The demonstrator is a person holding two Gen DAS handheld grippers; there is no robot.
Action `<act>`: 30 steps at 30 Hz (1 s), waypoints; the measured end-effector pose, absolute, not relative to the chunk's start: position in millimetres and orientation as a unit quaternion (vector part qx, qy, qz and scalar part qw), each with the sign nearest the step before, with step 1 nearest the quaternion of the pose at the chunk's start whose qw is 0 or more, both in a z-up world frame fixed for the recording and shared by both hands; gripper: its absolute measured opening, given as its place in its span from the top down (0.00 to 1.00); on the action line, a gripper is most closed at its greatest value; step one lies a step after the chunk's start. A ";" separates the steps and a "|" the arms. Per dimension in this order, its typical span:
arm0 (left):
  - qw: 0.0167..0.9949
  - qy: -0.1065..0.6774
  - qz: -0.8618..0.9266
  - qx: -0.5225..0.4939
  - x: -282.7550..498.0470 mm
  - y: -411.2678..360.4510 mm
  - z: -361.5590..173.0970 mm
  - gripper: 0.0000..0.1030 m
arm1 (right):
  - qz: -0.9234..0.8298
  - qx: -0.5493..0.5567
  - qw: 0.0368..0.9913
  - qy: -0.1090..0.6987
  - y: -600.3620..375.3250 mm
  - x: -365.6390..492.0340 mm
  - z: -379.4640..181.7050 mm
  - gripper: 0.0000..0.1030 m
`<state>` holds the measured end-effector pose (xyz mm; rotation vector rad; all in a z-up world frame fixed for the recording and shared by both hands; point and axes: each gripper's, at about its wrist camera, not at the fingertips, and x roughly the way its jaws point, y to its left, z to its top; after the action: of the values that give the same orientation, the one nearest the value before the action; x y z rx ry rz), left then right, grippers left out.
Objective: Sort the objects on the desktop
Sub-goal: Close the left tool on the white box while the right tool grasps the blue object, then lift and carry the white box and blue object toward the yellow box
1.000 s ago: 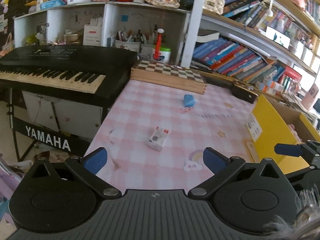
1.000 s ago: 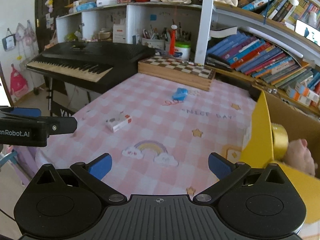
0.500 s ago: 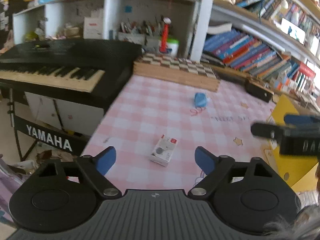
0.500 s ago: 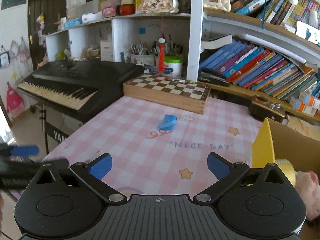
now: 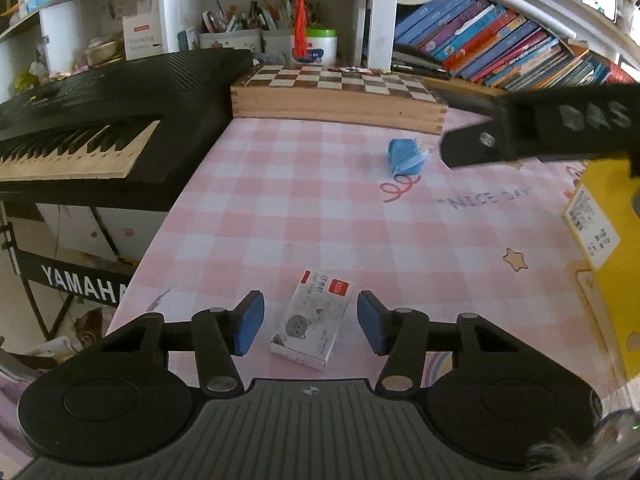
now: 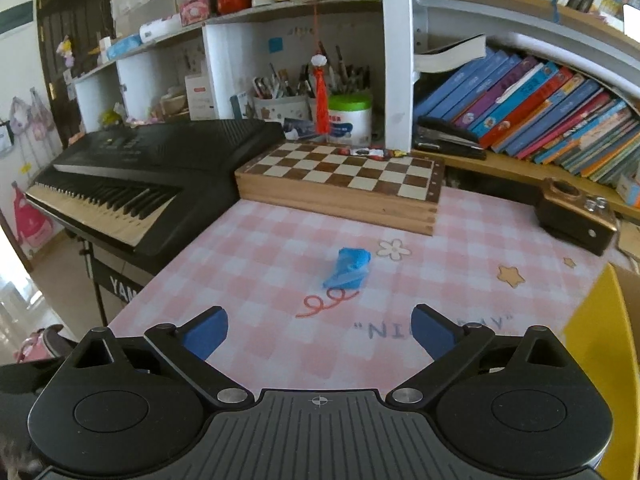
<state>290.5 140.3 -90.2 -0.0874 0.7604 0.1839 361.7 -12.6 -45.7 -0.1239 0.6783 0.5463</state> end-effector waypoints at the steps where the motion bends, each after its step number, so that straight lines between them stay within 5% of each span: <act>1: 0.923 0.372 0.089 -0.043 291.1 140.1 -91.4 0.58 | 0.263 -0.060 0.904 0.331 -10.7 367.5 -47.7 0.04; 6: 0.923 0.373 0.089 -0.032 289.9 133.5 -95.3 0.73 | 0.251 -0.051 0.894 0.367 3.8 407.8 -62.2 0.05; 14: 0.929 0.344 0.111 -0.076 274.0 140.3 -81.3 0.73 | 0.238 -0.066 0.882 0.401 27.8 457.5 -91.2 0.35; 19: 0.931 0.331 0.124 -0.096 270.4 151.5 -63.4 0.73 | 0.243 -0.096 0.876 0.405 38.4 468.9 -108.3 0.38; 22: 0.930 0.326 0.132 -0.109 266.2 154.1 -59.5 0.73 | 0.258 -0.104 0.876 0.395 42.2 472.4 -108.5 0.67; 30: 0.932 0.309 0.130 -0.134 254.1 159.3 -46.3 0.73 | 0.269 -0.033 0.874 0.404 20.9 462.7 -86.9 0.71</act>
<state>254.1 159.3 -46.3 -0.2746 0.6328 0.2660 462.7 20.9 -86.9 -0.0685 0.8436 0.5620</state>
